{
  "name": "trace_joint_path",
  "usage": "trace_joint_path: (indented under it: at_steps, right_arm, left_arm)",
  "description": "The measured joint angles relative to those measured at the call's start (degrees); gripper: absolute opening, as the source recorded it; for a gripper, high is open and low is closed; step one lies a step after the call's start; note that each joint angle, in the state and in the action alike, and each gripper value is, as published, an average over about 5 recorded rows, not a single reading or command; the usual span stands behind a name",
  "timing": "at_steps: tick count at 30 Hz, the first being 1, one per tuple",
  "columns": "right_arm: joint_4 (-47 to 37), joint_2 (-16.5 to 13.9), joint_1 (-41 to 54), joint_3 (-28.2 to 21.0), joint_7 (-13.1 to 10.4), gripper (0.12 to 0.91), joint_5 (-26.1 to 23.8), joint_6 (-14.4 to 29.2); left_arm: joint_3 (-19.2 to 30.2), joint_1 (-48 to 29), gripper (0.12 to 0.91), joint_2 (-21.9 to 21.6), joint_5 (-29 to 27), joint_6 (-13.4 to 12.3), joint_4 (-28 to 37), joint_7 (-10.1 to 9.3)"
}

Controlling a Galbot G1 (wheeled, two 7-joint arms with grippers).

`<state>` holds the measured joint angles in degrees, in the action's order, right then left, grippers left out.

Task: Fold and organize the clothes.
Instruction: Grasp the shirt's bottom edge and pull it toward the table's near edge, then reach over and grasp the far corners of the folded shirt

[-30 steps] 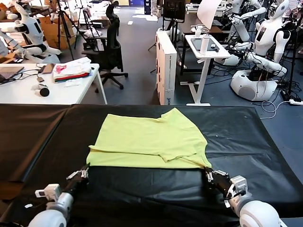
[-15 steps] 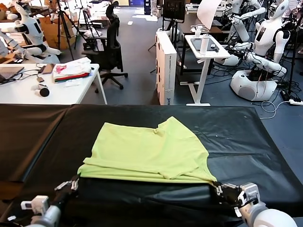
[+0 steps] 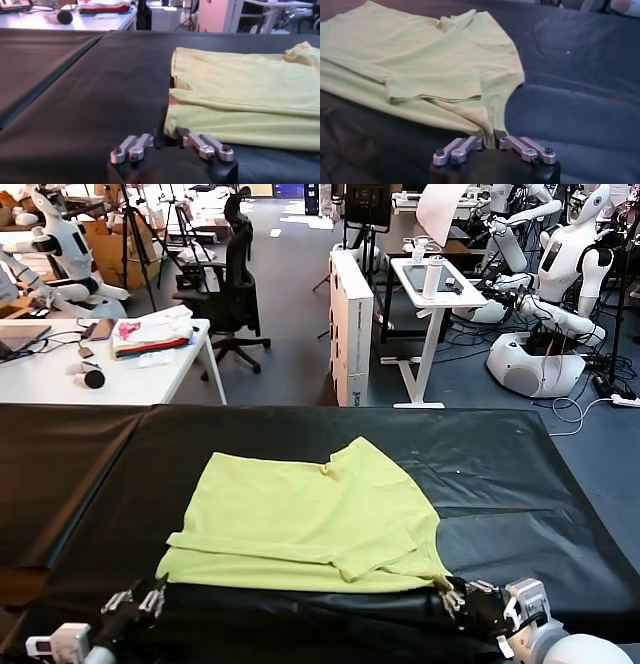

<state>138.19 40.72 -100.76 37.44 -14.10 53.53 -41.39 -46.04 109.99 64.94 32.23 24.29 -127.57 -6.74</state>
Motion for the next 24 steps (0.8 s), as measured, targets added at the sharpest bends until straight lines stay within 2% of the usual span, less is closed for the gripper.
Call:
trace_joint_path:
  at_steps: [2, 6, 10, 14, 19, 24]
  right_arm:
    - [-0.1, 0.2, 1.0, 0.5, -0.3, 0.906, 1.3, 0.3]
    - [-1.5, 0.8, 4.8, 0.4, -0.4, 0.907, 2.5, 0.8]
    - [-5.8, 1.8, 12.3, -2.3, -0.2, 0.907, 2.5, 0.7]
    - [-12.5, 2.8, 22.2, -7.3, 0.0, 0.907, 3.1, 0.5]
    - [-21.1, 4.4, 35.2, -15.1, 0.0, 0.907, 2.8, 0.2]
    - [-29.8, 7.5, 46.8, -22.7, 0.0, 0.907, 0.9, -0.1]
  left_arm:
    - [-0.8, -0.2, 0.888, 0.0, 1.0, 1.1, -1.0, -0.5]
    - [-2.8, -1.8, 0.905, -0.4, 4.9, 3.8, -2.6, -2.47]
    - [-3.4, -6.3, 0.907, -1.3, 9.2, 7.1, -2.8, -4.76]
    - [-1.6, -14.0, 0.907, -3.1, 14.0, 9.7, -1.0, -5.0]
    - [2.2, -24.0, 0.907, -5.7, 19.5, 11.0, 3.7, -4.9]
    - [6.6, -33.2, 0.907, -8.0, 18.9, 11.2, 10.4, -4.91]
